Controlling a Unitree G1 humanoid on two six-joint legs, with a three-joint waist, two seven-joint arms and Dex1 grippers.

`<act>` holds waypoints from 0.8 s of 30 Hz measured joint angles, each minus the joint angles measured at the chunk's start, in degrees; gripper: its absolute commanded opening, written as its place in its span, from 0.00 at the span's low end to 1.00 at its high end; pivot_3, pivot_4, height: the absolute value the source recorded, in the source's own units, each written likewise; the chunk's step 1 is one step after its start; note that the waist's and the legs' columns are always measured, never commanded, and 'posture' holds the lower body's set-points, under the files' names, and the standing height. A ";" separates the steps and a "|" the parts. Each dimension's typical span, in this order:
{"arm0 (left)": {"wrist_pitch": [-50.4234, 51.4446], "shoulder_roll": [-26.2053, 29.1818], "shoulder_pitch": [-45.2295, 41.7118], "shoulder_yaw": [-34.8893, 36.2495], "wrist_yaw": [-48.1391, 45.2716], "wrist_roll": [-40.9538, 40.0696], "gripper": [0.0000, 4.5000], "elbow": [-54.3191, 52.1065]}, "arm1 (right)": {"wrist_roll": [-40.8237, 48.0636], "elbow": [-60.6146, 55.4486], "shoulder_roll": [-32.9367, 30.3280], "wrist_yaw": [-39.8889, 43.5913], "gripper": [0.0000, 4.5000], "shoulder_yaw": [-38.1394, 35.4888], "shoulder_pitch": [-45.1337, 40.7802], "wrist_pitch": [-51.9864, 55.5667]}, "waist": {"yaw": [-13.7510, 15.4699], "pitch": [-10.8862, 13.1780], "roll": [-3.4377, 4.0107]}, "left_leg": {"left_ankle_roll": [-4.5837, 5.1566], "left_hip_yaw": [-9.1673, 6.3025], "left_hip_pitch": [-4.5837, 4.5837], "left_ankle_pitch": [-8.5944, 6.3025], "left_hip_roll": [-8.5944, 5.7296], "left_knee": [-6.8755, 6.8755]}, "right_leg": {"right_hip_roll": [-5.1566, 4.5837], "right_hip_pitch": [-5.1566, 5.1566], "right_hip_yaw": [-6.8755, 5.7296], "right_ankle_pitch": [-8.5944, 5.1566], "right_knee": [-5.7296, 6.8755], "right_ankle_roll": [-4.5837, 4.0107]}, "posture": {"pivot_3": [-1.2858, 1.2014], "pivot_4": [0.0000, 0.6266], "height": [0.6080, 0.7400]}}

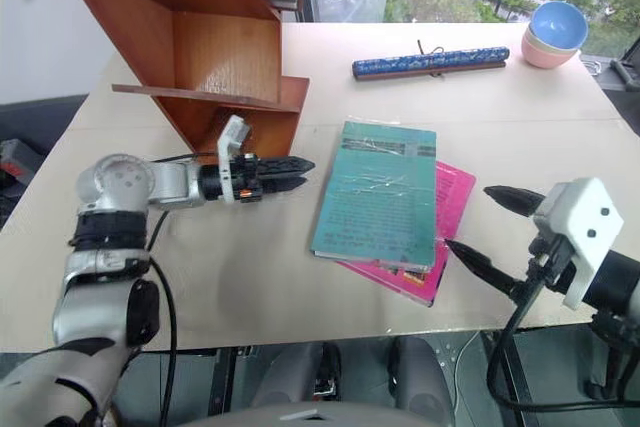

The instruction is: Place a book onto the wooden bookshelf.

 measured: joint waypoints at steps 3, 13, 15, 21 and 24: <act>-0.06 -2.64 -2.38 -0.07 0.39 2.31 1.00 6.15 | 3.72 -1.09 -1.12 -4.11 1.00 0.63 -0.31 -1.84 | -0.01 0.02 -0.04 | 0.00 0.00 -0.02 0.00 -0.02 0.00 | -0.04 -0.01 0.00 0.02 0.00 -0.04 | 0.52 0.24 0.98; -5.37 -11.48 -7.67 -2.56 -5.16 9.01 0.71 17.27 | 8.14 -1.13 -6.73 -13.28 1.00 7.29 -0.67 -6.46 | 0.11 0.11 -0.23 | 0.01 -0.02 -0.09 -0.01 -0.06 -0.01 | -0.12 -0.04 -0.04 0.13 -0.01 -0.24 | 0.52 0.24 0.98; -5.37 -11.49 -8.53 -2.57 -6.99 9.70 0.50 18.64 | 8.73 -1.12 -7.53 -14.36 1.00 7.29 0.25 -7.33 | 0.10 0.11 -0.23 | 0.01 -0.03 -0.09 -0.01 -0.05 -0.01 | -0.10 -0.05 -0.05 0.13 -0.01 -0.24 | 0.52 0.24 0.98; -4.79 -11.52 -9.19 -2.34 -11.41 10.74 0.02 20.05 | 8.89 -1.13 -8.05 -15.41 1.00 7.29 1.81 -8.85 | 0.09 0.11 -0.25 | 0.02 -0.02 -0.10 -0.01 -0.05 0.00 | -0.13 -0.05 -0.04 0.13 -0.02 -0.23 | 0.52 0.24 0.98; -0.76 -10.21 -9.14 -2.41 -12.63 10.63 0.02 18.37 | 8.34 -1.14 -7.82 -15.49 1.00 7.19 3.32 -9.32 | 0.05 0.14 -0.30 | 0.02 -0.05 -0.15 -0.01 -0.04 -0.01 | -0.10 -0.09 -0.05 0.12 -0.01 -0.23 | 0.52 0.24 0.98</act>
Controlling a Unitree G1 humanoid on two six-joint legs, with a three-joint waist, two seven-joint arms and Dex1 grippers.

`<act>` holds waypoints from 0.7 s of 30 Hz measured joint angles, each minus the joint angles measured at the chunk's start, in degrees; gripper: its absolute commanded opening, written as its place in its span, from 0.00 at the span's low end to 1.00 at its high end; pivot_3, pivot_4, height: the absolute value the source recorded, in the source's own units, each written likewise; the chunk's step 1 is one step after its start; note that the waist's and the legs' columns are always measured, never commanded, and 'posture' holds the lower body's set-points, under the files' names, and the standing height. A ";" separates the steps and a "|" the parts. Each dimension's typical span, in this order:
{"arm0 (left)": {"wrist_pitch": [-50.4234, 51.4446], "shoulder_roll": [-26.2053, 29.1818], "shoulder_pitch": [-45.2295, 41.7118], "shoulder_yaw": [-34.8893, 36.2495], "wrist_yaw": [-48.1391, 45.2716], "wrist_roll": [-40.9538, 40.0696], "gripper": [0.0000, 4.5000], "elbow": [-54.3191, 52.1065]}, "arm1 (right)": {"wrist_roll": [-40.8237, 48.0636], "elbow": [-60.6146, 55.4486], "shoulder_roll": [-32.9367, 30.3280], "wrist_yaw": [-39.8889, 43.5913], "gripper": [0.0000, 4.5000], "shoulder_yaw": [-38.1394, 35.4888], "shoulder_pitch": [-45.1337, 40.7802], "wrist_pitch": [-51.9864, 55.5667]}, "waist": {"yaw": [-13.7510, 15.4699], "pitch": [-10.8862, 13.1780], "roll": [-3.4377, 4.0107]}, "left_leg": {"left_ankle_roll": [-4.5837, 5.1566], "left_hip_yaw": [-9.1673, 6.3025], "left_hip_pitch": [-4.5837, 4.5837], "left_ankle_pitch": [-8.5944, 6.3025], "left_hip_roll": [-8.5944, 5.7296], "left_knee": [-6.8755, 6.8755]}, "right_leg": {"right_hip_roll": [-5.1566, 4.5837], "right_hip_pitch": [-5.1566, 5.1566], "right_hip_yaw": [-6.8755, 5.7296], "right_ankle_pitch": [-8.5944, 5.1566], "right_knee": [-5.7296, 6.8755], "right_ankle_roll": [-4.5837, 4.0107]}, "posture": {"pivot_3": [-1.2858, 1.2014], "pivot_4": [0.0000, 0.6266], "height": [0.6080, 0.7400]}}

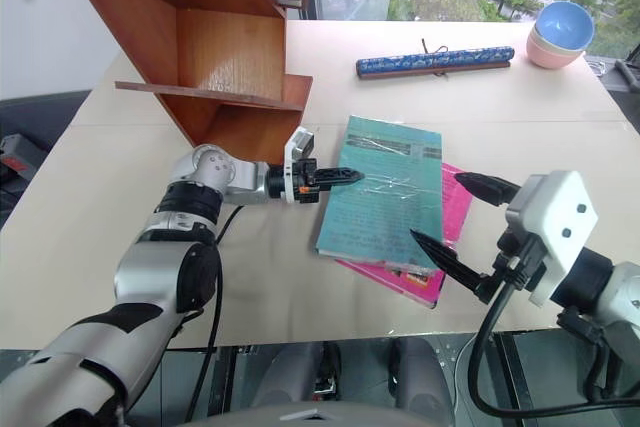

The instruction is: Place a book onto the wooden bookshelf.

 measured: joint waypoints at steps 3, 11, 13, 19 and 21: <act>4.94 1.74 -0.02 0.52 -0.54 -2.17 0.02 -6.09 | 0.00 0.07 1.25 -0.18 1.00 -1.13 2.44 -0.49 | 0.04 0.01 -0.02 | 0.00 -0.01 -0.04 0.00 0.00 0.00 | -0.02 -0.02 0.00 0.01 0.01 -0.01 | 0.52 0.24 0.98; 3.12 2.96 3.08 1.52 1.01 -10.27 0.02 -44.54 | 3.66 2.12 5.33 0.21 1.00 -13.97 6.78 -3.41 | 0.01 0.05 -0.06 | -0.02 -0.08 0.09 0.01 -0.02 0.01 | -0.10 0.10 0.11 0.02 0.01 -0.03 | 0.52 0.24 0.98; -0.82 5.49 3.16 -0.09 0.54 -10.08 0.02 -50.59 | 4.38 3.42 5.35 0.64 1.00 -15.34 6.83 -4.05 | -0.03 0.09 -0.06 | -0.09 -0.08 0.09 0.05 0.01 0.01 | -0.03 0.09 0.11 0.01 0.04 -0.03 | 0.52 0.24 0.98; -27.05 17.64 0.81 -5.19 -8.78 0.25 0.02 -63.59 | 2.91 9.37 5.36 3.89 1.00 -16.02 5.04 -5.58 | 0.02 0.09 -0.02 | -0.10 0.06 0.15 0.05 0.02 0.01 | 0.05 0.08 0.11 -0.10 0.02 -0.24 | 0.52 0.24 0.98; -37.55 20.97 -0.76 -6.84 -12.01 5.38 0.02 -65.25 | 1.37 11.18 5.35 4.99 1.00 -14.36 3.36 -6.02 | 0.13 0.07 0.01 | -0.08 0.06 0.14 0.04 -0.01 0.00 | 0.03 0.08 0.10 -0.11 -0.01 -0.26 | 0.52 0.24 0.98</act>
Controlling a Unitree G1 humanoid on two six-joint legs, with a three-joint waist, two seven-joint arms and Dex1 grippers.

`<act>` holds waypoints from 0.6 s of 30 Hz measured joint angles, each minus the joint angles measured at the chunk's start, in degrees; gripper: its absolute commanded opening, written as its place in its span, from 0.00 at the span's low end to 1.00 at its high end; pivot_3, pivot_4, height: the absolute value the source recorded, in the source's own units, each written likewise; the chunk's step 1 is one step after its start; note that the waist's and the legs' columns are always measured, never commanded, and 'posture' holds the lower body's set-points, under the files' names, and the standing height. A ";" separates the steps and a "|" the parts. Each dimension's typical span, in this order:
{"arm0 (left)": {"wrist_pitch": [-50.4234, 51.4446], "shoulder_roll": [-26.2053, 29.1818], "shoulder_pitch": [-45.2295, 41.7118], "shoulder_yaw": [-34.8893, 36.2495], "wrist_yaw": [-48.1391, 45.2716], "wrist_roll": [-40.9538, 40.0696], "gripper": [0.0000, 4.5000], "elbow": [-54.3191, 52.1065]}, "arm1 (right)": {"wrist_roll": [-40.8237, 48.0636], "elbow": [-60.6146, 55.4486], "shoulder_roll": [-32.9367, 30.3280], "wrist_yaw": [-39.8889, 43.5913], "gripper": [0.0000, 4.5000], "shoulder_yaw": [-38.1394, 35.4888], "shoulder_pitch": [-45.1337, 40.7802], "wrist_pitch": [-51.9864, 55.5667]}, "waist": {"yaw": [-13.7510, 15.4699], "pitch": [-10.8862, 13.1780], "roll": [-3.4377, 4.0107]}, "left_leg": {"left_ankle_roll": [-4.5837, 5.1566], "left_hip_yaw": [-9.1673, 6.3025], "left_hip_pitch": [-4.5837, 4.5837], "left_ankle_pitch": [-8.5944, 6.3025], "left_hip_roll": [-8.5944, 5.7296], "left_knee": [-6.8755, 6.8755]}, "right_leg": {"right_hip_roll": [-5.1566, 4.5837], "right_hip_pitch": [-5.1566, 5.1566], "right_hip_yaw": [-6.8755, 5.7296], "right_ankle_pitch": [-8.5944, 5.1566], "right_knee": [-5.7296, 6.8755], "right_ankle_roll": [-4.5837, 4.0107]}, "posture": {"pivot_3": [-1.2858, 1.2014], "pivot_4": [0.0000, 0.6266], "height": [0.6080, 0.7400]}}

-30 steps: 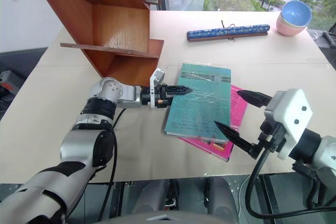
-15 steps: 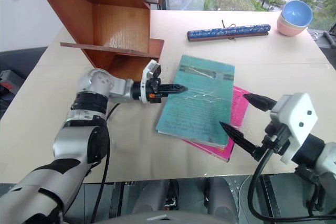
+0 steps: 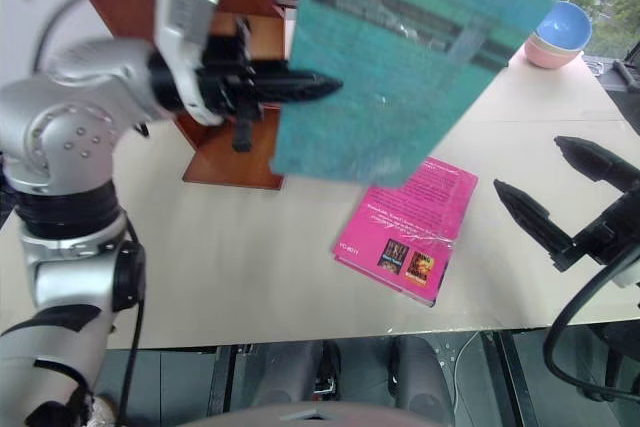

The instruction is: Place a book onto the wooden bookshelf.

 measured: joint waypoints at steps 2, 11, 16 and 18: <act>-7.76 2.36 -0.41 -1.70 -2.38 4.38 0.02 -0.29 | -1.35 1.68 -0.01 1.01 1.00 2.31 -2.01 -0.78 | 0.05 -0.01 0.01 | 0.02 -0.02 -0.03 0.00 0.00 0.00 | 0.01 0.00 -0.02 0.00 0.00 0.00 | 0.52 0.24 0.98; -28.83 15.03 -5.19 -4.37 -7.51 19.75 0.02 9.35 | -8.52 10.91 -0.03 6.66 1.00 11.75 -11.60 -3.24 | -0.09 0.06 0.02 | 0.02 0.02 -0.07 0.00 0.06 0.00 | 0.12 -0.05 -0.02 0.00 -0.02 0.43 | 0.52 0.24 0.98; -30.84 18.72 -7.89 -4.49 -9.72 21.99 0.02 11.04 | -11.52 14.22 0.76 8.85 1.00 15.74 -16.03 -4.92 | -0.12 0.08 0.00 | 0.06 0.05 -0.08 -0.02 0.04 0.00 | 0.10 -0.06 0.01 -0.01 -0.04 0.45 | 0.52 0.24 0.98; -30.94 20.18 -7.89 -4.88 -11.25 22.58 0.02 11.26 | -12.14 14.79 0.92 9.35 1.00 16.77 -16.75 -5.28 | -0.16 0.08 0.00 | 0.06 0.04 -0.09 -0.02 0.06 0.00 | 0.12 -0.08 -0.02 -0.02 -0.02 0.45 | 0.52 0.24 0.98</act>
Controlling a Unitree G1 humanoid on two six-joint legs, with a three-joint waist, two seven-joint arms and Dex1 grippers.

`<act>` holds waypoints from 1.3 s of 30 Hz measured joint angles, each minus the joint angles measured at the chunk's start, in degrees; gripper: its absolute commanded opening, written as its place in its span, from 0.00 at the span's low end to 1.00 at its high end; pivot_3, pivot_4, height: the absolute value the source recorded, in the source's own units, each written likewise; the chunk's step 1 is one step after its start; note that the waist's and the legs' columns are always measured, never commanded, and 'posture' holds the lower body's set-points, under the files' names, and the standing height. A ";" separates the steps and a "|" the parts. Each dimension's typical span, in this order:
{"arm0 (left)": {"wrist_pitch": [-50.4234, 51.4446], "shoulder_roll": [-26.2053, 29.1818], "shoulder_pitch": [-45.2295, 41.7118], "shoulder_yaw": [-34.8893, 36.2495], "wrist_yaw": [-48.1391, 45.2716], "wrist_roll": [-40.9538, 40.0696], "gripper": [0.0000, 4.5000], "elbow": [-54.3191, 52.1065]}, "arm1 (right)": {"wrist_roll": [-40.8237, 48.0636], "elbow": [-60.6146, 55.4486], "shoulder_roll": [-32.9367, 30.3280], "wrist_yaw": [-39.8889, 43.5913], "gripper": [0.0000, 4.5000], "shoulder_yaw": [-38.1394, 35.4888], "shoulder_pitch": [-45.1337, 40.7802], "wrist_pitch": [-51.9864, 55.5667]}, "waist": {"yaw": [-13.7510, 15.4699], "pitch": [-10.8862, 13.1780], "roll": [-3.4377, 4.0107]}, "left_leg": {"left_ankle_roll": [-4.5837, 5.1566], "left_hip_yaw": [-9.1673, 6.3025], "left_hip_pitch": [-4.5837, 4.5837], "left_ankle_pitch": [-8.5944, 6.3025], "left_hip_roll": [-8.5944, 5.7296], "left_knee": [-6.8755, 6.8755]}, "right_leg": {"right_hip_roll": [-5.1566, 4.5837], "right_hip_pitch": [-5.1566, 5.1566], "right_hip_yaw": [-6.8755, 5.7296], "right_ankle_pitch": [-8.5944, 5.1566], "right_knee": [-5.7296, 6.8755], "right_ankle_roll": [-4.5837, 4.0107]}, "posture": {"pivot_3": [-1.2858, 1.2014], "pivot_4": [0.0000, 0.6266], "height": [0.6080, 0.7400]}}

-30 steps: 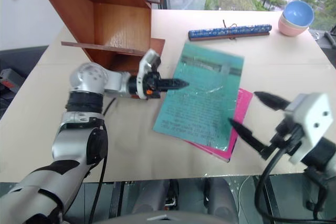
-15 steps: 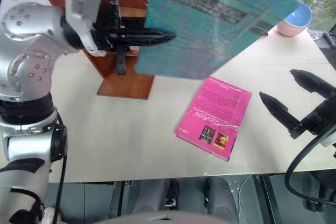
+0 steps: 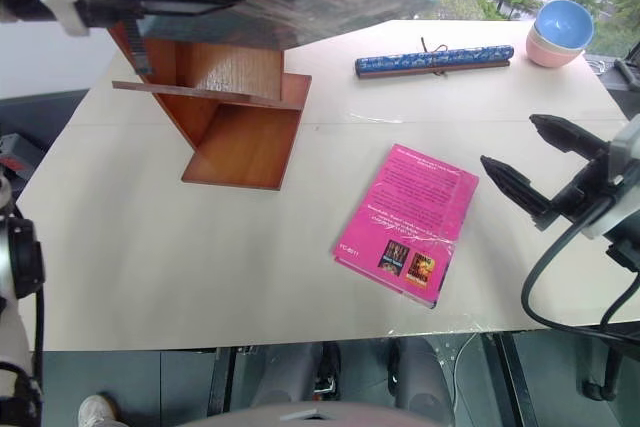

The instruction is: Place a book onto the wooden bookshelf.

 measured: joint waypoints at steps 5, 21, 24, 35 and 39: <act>0.69 10.24 -2.48 -4.50 -10.75 4.61 0.02 2.76 | -1.83 0.92 1.41 1.17 1.00 2.79 -2.36 -0.58 | -0.08 0.10 -0.02 | 0.00 0.07 -0.03 0.00 0.02 0.01 | 0.04 -0.05 0.04 -0.01 0.02 0.02 | 0.52 0.24 0.98; 1.10 7.34 -3.89 -15.22 -11.32 22.42 0.57 11.66 | -6.50 2.32 3.80 2.74 1.00 13.68 -11.04 -1.52 | -0.80 0.14 0.01 | -0.02 0.57 -0.06 0.02 0.14 0.08 | 0.20 -0.50 0.59 -0.01 0.45 0.01 | 0.52 0.24 0.98; -0.01 6.92 -3.49 -14.34 -10.54 22.11 0.64 12.43 | -6.35 1.68 3.71 2.76 1.00 13.84 -11.92 -0.82 | -0.49 0.16 -0.01 | -0.01 0.59 -0.12 0.01 0.14 0.08 | 0.17 -0.53 0.59 -0.01 0.42 0.01 | 0.52 0.24 0.98; 19.25 12.65 14.46 15.80 -10.25 -0.53 0.64 1.94 | -5.52 0.77 -0.02 6.58 1.00 14.13 -13.52 2.24 | -0.96 0.17 -0.05 | -0.01 0.73 -0.15 0.01 0.16 0.13 | 0.10 -0.72 0.76 -0.01 0.64 0.01 | 0.52 0.24 0.98; 36.90 9.55 22.47 29.91 -9.86 -15.61 0.64 -6.71 | -4.96 2.24 -1.69 8.14 1.00 13.65 -14.87 3.24 | -1.03 0.15 -0.08 | -0.02 0.69 -0.09 0.02 0.16 0.20 | 0.07 -0.68 0.76 -0.02 0.75 0.01 | 0.52 0.24 0.98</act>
